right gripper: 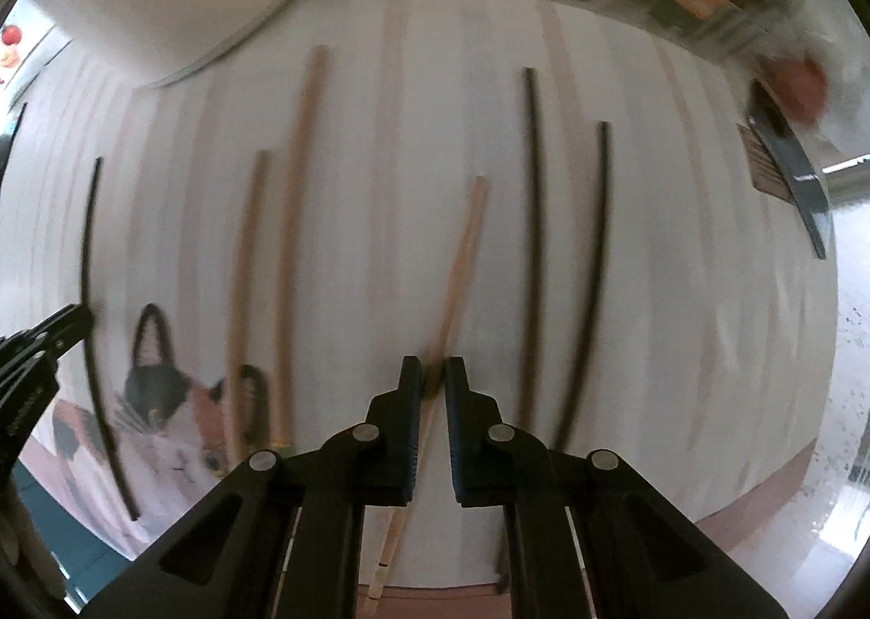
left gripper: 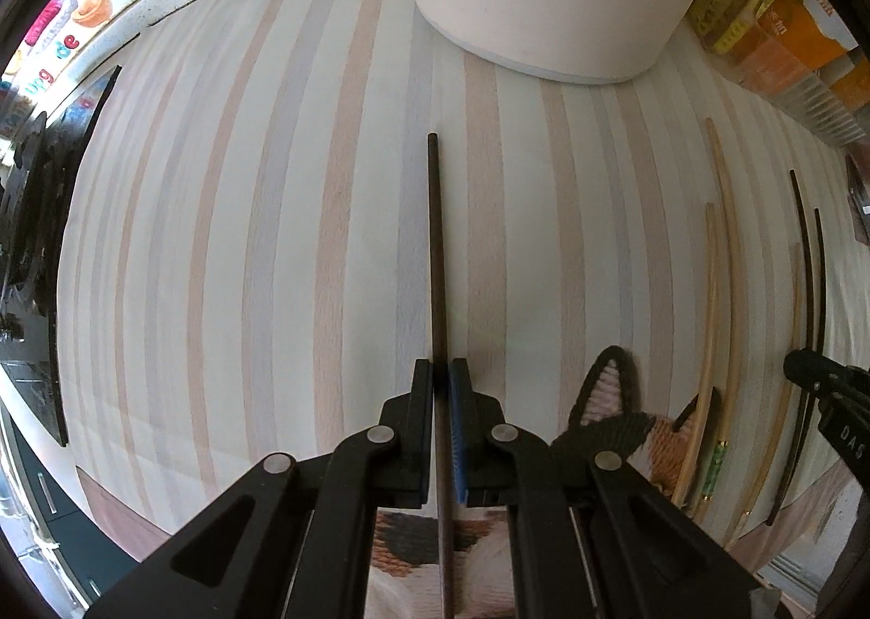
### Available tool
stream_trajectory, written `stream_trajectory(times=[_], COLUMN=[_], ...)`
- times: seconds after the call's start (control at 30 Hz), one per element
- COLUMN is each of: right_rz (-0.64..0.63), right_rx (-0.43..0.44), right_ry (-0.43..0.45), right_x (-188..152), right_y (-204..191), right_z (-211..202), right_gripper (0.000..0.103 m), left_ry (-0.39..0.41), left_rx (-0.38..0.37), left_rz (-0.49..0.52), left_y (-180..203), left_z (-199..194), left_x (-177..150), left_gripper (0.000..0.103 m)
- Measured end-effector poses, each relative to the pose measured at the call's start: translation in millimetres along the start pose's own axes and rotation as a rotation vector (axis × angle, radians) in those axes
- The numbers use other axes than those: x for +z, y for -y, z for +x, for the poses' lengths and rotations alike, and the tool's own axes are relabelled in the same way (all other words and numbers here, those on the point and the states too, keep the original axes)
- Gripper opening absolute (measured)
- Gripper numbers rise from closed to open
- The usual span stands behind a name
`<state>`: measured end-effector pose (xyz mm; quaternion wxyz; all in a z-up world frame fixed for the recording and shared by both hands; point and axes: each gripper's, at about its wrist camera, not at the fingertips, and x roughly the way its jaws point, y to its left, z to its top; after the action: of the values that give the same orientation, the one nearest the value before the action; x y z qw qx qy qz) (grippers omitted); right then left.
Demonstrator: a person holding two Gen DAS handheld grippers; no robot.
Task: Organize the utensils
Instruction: 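Grasp a dark brown chopstick with the left gripper while the right grasps a wooden one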
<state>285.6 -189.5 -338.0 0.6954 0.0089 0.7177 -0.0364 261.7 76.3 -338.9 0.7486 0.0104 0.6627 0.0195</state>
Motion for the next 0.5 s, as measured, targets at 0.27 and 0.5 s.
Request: stream_trajectory(times=[0.27, 0.5], right_rz=[-0.079, -0.097], right_rx=[0.019, 0.04], right_ry=[-0.01, 0.011], right_x=[6.4, 15.7], right_y=[5.8, -6.5], right_z=[-7.6, -12.1], right_gripper=[0.009, 0.009], left_ry=[-0.017, -0.021], left_rx=[-0.016, -0.025], left_rz=[0.018, 0.022], left_y=[28.7, 29.6], left_z=[6.3, 8.9], left_x=[-6.4, -4.8], left_gripper=[0.004, 0.004])
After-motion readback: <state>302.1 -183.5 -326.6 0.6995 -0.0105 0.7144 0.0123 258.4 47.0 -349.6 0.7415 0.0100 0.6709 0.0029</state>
